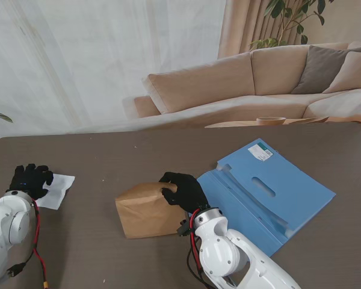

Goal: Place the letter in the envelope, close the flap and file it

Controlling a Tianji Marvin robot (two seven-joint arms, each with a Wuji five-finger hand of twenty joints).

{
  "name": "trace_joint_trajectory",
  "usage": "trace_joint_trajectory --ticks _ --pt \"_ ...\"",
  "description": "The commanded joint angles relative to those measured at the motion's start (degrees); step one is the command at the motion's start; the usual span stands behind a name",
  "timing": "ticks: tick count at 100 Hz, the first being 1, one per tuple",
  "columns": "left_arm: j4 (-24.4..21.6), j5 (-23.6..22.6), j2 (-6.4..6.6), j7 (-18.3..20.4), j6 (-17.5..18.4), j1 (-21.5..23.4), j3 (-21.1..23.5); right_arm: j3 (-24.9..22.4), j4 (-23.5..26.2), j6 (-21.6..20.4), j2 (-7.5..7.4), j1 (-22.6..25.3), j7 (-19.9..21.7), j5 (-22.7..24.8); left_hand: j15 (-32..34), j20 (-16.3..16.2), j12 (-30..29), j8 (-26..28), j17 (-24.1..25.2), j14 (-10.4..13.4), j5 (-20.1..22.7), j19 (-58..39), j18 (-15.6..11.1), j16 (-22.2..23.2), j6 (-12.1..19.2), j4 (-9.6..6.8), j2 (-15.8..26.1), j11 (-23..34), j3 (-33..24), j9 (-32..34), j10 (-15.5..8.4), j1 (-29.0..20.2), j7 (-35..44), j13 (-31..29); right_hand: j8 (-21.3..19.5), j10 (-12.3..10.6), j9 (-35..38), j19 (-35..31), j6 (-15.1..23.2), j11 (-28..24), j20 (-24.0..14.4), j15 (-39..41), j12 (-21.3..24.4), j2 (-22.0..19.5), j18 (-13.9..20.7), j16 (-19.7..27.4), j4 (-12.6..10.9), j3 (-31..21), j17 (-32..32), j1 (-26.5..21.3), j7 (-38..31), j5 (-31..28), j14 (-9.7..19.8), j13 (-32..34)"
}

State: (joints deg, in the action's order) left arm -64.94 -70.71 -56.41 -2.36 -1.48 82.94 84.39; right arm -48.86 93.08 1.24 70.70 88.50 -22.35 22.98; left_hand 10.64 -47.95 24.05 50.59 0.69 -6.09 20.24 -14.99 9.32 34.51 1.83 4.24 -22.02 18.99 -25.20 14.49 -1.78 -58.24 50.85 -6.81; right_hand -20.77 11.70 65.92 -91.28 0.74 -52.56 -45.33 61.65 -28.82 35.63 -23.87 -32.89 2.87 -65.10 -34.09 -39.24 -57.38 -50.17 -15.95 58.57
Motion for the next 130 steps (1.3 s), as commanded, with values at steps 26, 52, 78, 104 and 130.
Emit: trace_joint_trajectory --ticks 26,52,78,104,130 --pt "-2.54 0.12 0.33 4.62 8.09 2.6 3.31 0.12 0.43 0.14 0.24 0.4 0.95 -0.15 -4.38 0.26 -6.92 -23.67 0.48 3.36 -12.45 1.1 -0.1 -6.39 4.91 -1.06 -0.12 -6.0 -6.62 0.97 -9.96 4.84 -35.8 0.74 -0.59 0.42 1.91 -2.92 0.88 -1.43 -0.94 1.59 -0.38 0.54 -0.42 -1.01 1.52 -1.12 0.17 -1.41 -1.8 -2.55 -1.17 1.2" --pt "-2.07 -3.04 1.5 11.31 10.24 1.38 2.71 0.21 0.37 0.04 0.26 0.23 0.94 -0.11 -7.57 3.62 -10.01 -33.31 4.57 5.62 -12.43 3.93 -2.68 -12.0 7.04 -1.39 -0.99 -12.53 -4.53 -3.52 -12.42 5.39 -51.55 4.42 -0.69 0.32 2.0 -2.99 0.97 -1.53 -0.95 1.67 -0.36 0.72 -0.41 -0.99 1.45 -1.46 0.1 -1.19 -1.88 -2.65 -1.2 1.26" --pt "1.06 -3.18 1.75 6.3 10.96 0.04 0.54 0.15 0.48 0.18 0.24 0.22 0.98 -0.03 -2.2 3.04 11.25 -18.67 2.6 3.16 -13.48 2.64 -0.66 -3.35 5.84 -1.07 -2.39 12.98 -8.45 6.72 -8.92 3.74 -46.15 -0.32 -0.75 0.36 1.99 -3.0 1.08 -1.59 -0.94 1.71 -0.36 0.78 -0.45 -0.99 1.45 -1.62 0.12 -1.11 -1.9 -2.64 -1.15 1.29" --pt "4.2 -1.47 1.78 1.5 12.95 -1.62 -0.8 0.25 0.37 0.15 0.27 0.04 0.95 -0.01 5.56 1.63 31.6 -17.03 0.54 2.54 -12.57 0.85 0.85 5.02 4.97 1.42 -5.54 22.03 -5.0 14.95 -5.26 -4.69 -36.57 -4.49 -0.79 0.28 1.95 -3.03 1.22 -1.57 -0.94 1.7 -0.32 0.72 -0.38 -0.96 1.5 -1.56 0.11 -1.1 -1.89 -2.64 -1.14 1.24" --pt "4.22 -0.8 1.47 -2.03 14.02 -1.27 -0.23 0.28 0.33 0.06 0.29 0.0 0.85 0.03 19.78 0.82 39.5 -18.17 -0.07 2.5 -10.26 -0.39 2.67 13.7 1.2 0.73 -4.85 31.02 -0.78 19.28 -2.3 -7.74 -25.31 -5.62 -0.76 0.26 1.97 -3.06 1.28 -1.5 -0.93 1.71 -0.22 0.75 -0.34 -0.94 1.49 -1.56 0.07 -1.06 -1.84 -2.65 -1.23 1.23"
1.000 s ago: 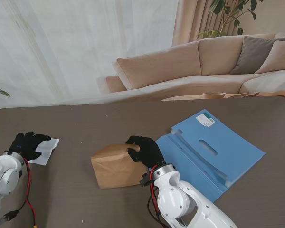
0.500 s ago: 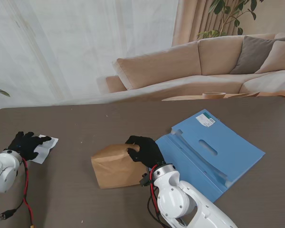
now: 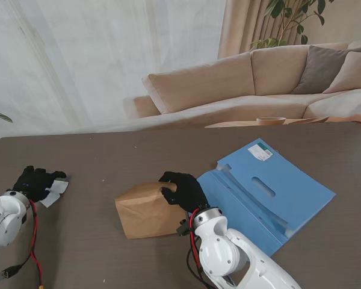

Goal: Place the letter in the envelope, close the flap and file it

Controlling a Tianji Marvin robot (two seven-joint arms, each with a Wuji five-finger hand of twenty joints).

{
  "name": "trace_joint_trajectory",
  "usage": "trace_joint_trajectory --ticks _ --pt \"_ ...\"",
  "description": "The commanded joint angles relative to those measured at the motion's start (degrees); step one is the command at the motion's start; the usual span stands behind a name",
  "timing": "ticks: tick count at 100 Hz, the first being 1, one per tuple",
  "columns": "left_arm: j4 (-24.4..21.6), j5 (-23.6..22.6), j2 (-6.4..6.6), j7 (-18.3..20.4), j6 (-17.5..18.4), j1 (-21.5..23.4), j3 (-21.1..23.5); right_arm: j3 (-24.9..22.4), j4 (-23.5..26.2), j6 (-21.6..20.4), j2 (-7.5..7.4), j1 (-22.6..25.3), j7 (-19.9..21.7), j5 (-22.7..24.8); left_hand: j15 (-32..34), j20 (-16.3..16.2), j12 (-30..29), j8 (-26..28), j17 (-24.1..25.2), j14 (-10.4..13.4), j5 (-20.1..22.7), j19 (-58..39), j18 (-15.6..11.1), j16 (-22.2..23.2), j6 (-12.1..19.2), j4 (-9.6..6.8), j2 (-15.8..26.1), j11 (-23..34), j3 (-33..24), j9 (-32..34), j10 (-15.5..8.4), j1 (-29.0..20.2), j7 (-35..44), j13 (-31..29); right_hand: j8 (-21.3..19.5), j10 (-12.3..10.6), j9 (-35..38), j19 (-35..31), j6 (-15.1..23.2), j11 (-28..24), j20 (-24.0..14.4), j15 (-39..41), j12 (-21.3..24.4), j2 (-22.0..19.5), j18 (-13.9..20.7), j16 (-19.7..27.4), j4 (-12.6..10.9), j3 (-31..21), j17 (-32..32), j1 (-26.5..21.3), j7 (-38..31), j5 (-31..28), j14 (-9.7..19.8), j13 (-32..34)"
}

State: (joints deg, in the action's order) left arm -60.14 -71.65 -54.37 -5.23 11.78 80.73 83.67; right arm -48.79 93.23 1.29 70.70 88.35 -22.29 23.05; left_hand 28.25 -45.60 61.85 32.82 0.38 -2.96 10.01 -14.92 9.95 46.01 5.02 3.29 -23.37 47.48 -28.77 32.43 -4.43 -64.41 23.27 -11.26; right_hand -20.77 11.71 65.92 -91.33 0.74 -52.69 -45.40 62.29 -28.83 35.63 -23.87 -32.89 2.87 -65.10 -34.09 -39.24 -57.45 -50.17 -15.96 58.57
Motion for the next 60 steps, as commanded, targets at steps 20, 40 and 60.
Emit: trace_joint_trajectory --ticks 20,40,60 --pt "-2.86 0.23 -0.98 -0.25 1.64 2.24 2.56 0.23 0.19 0.04 0.32 0.17 0.75 -0.09 3.8 -1.83 0.95 3.26 0.05 -2.14 11.33 -0.74 3.21 0.88 -5.31 1.51 1.16 -2.07 6.45 4.61 3.99 -1.23 13.97 -2.19 -0.71 0.27 1.99 -3.03 1.24 -1.37 -0.85 1.06 -0.17 0.79 -0.33 -0.9 1.48 -1.59 0.04 -1.06 -1.74 -2.65 -1.19 1.26" --pt "-5.06 0.53 -1.31 0.36 2.06 3.25 4.12 0.2 0.24 -0.02 0.34 0.23 0.63 -0.09 3.67 -2.44 0.67 9.03 -0.94 -3.75 23.2 -1.15 4.18 -0.06 -3.23 0.96 4.36 -7.6 10.23 9.18 6.61 -2.76 29.19 -3.95 -0.69 0.24 1.99 -3.03 1.19 -1.35 -0.84 1.06 -0.11 0.79 -0.33 -0.88 1.48 -1.59 0.04 -1.06 -1.76 -2.68 -1.18 1.24" --pt "-6.3 1.65 -1.64 0.97 2.66 3.87 5.19 0.04 0.35 0.0 0.32 0.51 0.56 -0.13 2.48 -2.51 -0.66 3.85 -1.31 -5.03 28.6 -0.55 4.86 -1.54 -4.45 0.73 6.12 -13.07 12.28 12.61 9.35 -1.55 25.75 -4.97 -0.68 0.22 1.97 -3.04 1.22 -1.33 -0.84 1.04 -0.07 0.82 -0.33 -0.85 1.46 -1.65 0.04 -1.06 -1.75 -2.66 -1.24 1.23"
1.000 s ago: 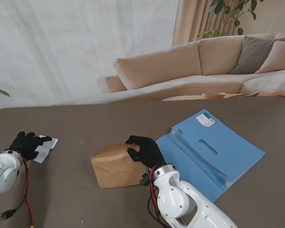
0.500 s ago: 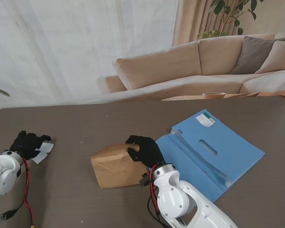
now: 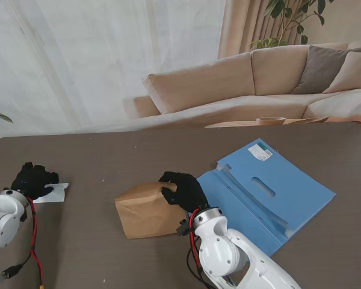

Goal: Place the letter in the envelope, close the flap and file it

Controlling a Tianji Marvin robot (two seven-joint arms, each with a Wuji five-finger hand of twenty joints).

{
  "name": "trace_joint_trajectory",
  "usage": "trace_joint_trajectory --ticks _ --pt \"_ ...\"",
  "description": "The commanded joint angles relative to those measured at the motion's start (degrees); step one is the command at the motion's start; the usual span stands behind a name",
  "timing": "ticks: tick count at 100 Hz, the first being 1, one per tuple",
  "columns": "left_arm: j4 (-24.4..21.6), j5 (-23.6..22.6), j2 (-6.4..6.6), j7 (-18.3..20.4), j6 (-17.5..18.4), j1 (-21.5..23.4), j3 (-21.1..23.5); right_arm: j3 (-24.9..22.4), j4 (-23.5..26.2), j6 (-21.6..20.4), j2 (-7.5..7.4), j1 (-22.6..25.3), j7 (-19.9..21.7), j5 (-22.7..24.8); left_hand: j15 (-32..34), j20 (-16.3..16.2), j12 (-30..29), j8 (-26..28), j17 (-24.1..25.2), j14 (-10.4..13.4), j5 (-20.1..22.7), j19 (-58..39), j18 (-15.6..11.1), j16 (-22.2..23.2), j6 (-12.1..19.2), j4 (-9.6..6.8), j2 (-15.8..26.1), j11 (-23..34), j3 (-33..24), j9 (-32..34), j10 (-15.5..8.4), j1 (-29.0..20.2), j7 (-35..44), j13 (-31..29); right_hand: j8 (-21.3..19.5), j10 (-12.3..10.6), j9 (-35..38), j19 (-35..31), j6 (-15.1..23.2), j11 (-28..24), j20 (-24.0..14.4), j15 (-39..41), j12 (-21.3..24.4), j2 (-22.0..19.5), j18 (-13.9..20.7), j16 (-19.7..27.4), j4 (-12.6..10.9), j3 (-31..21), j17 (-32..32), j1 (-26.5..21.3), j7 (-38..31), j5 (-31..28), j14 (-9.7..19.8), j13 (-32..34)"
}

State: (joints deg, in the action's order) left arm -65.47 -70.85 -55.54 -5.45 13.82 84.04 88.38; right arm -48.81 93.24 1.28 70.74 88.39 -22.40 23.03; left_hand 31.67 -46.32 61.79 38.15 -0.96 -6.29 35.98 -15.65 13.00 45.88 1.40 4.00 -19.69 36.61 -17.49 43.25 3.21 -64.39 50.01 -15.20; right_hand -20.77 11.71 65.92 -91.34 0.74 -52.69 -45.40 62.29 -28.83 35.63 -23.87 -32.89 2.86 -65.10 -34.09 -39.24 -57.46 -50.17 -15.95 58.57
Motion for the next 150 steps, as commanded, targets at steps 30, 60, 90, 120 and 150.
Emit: trace_joint_trajectory --ticks 30,60,90,120,150 --pt "-4.5 2.11 -0.98 1.0 4.38 2.69 3.52 -0.16 0.44 0.12 0.24 0.55 0.75 -0.1 -0.57 -4.8 -9.77 -7.68 -5.85 -4.26 10.95 -3.35 4.71 -3.32 -2.3 -0.19 0.73 -14.26 -0.43 9.4 2.19 -1.12 -5.78 -9.04 -0.65 0.26 1.99 -3.02 1.18 -1.3 -0.82 1.02 0.02 0.83 -0.33 -0.82 1.48 -1.66 0.04 -1.05 -1.75 -2.67 -1.26 1.26" --pt "-11.92 3.51 -1.57 1.67 13.14 6.67 8.57 -0.85 1.26 0.89 0.19 0.88 0.6 0.06 10.41 -4.52 -21.44 -10.38 -8.52 -7.12 12.52 -39.37 4.99 -1.94 -1.66 0.75 -1.72 -7.19 -5.08 18.35 4.55 -0.19 -5.67 -22.0 -0.67 0.3 2.07 -3.05 1.07 -1.28 -0.82 1.01 0.08 0.9 -0.41 -0.78 1.48 -1.72 -0.04 -1.11 -1.83 -2.77 -1.38 1.35" --pt "-24.72 16.7 -3.62 7.87 22.96 13.05 14.03 -2.16 1.75 2.64 0.29 -0.09 1.51 -1.61 13.66 -4.24 -20.78 -9.37 -8.59 -9.34 11.69 -48.29 6.25 -0.14 -3.45 1.0 -1.52 -5.62 -5.82 17.71 6.17 -0.89 -4.66 -22.12 -0.73 0.46 2.17 -3.15 0.95 -1.31 -0.83 1.06 0.05 0.99 -0.56 -0.77 1.5 -1.77 -0.24 -1.21 -1.88 -2.82 -1.47 1.52" --pt "-39.92 37.85 -4.38 18.04 21.22 19.78 13.63 -1.89 0.49 4.76 0.53 -2.68 3.13 -3.39 13.45 -3.63 -20.59 -9.2 -7.05 -10.16 11.12 -48.32 6.46 -0.08 -4.9 0.83 -1.87 -5.63 -6.49 16.87 6.86 -2.12 -4.78 -20.45 -0.79 0.46 2.19 -3.27 0.81 -1.34 -0.86 1.16 0.03 1.02 -0.68 -0.77 1.55 -1.82 -0.34 -1.19 -1.88 -2.85 -1.5 1.57" --pt "-48.27 43.45 -4.57 19.41 20.36 24.09 9.84 -1.44 0.22 6.2 0.78 -3.96 3.87 -4.59 12.46 -2.8 -18.89 -8.74 -7.0 -9.67 11.01 -48.28 6.37 -0.69 -3.65 1.15 -3.33 -8.88 -9.04 17.71 5.97 -2.11 -3.78 -20.13 -0.82 0.43 2.21 -3.27 0.84 -1.31 -0.85 1.16 0.04 1.03 -0.67 -0.75 1.51 -1.87 -0.36 -1.2 -1.85 -2.85 -1.52 1.55"
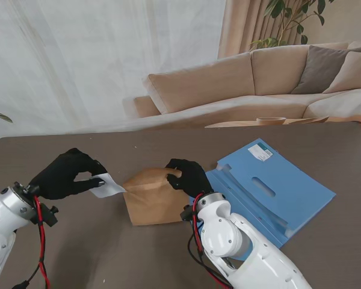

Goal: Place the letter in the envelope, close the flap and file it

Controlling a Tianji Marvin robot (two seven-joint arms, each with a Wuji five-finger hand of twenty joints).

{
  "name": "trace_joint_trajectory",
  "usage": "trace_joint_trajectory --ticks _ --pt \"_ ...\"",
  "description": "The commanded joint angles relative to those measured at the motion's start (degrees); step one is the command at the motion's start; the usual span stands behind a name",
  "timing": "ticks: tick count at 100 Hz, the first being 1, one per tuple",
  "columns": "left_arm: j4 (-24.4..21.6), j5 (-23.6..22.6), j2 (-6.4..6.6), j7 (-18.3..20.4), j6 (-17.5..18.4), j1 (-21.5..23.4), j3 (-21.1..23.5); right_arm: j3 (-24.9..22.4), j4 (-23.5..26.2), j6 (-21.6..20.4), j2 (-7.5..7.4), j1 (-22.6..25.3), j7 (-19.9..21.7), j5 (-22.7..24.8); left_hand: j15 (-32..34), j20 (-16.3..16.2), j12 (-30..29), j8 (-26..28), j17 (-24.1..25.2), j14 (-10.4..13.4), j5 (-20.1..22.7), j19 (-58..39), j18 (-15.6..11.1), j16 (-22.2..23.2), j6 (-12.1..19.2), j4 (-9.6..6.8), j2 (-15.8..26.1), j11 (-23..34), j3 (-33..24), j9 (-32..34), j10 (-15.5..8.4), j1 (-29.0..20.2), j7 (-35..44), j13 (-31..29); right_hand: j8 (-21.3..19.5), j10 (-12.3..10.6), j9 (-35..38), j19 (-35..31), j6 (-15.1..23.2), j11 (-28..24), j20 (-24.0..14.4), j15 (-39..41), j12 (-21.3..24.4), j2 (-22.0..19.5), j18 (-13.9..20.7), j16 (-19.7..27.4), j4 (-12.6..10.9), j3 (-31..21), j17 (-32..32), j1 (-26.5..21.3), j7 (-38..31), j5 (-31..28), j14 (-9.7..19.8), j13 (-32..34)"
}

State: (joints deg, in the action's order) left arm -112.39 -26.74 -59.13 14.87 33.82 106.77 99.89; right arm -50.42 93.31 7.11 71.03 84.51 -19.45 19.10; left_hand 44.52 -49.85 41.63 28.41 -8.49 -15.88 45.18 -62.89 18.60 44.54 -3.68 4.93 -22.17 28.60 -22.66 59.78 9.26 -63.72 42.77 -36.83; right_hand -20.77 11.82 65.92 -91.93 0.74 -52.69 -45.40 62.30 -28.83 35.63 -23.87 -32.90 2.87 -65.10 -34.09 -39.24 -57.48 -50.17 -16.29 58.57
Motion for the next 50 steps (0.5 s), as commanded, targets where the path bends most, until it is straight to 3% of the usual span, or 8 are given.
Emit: trace_joint_trajectory --ticks 1,26,42,50 --pt "-1.45 -0.77 -1.07 -1.4 0.42 1.47 -1.95 0.19 0.15 0.4 0.52 -0.1 0.93 -0.78 -0.39 0.74 1.3 1.03 0.52 -0.11 1.83 -1.03 0.77 0.65 1.47 0.23 -0.9 -0.85 -3.89 1.28 -0.05 -2.74 3.52 1.48 -0.81 0.33 2.21 -2.69 0.8 -1.31 -0.85 1.14 0.04 1.03 -0.67 -0.74 1.51 -1.86 -0.36 -1.2 -1.83 -2.85 -1.21 1.54" --pt "-2.15 -4.81 -3.22 -12.27 0.16 2.9 -9.04 0.8 0.56 0.23 0.82 -0.4 0.83 -1.91 -0.97 1.61 1.79 -0.75 -0.44 0.82 3.35 -1.74 0.92 -0.17 3.3 1.69 -3.51 -4.14 -9.16 3.61 -1.41 0.07 5.29 1.4 -0.81 0.4 2.22 -2.75 0.82 -1.3 -0.87 1.24 0.03 1.01 -0.72 -0.76 1.51 -1.86 -0.44 -1.23 -1.79 -2.84 -1.29 1.64" --pt "-1.37 -5.8 -3.91 -16.0 -1.44 2.64 -12.38 1.07 0.72 -0.15 0.97 -0.5 0.56 -2.23 -1.82 1.95 1.24 -1.79 1.35 2.28 4.77 -1.59 -0.74 0.19 4.96 1.96 -4.87 -6.51 -10.2 5.49 -3.19 1.17 5.2 6.37 -0.8 0.44 2.25 -2.77 0.72 -1.34 -0.87 1.22 0.0 1.05 -0.75 -0.74 1.5 -1.83 -0.48 -1.23 -1.78 -2.85 -1.38 1.62" --pt "0.16 -9.64 -4.42 -20.39 -0.87 1.73 -14.14 1.2 0.81 -0.32 1.0 -0.57 0.6 -2.4 -0.96 1.73 1.42 -2.11 1.8 3.22 5.09 -2.07 -1.55 1.29 5.55 2.27 -5.48 -7.4 -11.1 6.36 -3.61 2.01 5.36 7.67 -0.81 0.39 2.24 -2.79 0.82 -1.34 -0.88 1.23 -0.01 1.03 -0.76 -0.74 1.5 -1.82 -0.53 -1.21 -1.77 -2.86 -1.32 1.61"
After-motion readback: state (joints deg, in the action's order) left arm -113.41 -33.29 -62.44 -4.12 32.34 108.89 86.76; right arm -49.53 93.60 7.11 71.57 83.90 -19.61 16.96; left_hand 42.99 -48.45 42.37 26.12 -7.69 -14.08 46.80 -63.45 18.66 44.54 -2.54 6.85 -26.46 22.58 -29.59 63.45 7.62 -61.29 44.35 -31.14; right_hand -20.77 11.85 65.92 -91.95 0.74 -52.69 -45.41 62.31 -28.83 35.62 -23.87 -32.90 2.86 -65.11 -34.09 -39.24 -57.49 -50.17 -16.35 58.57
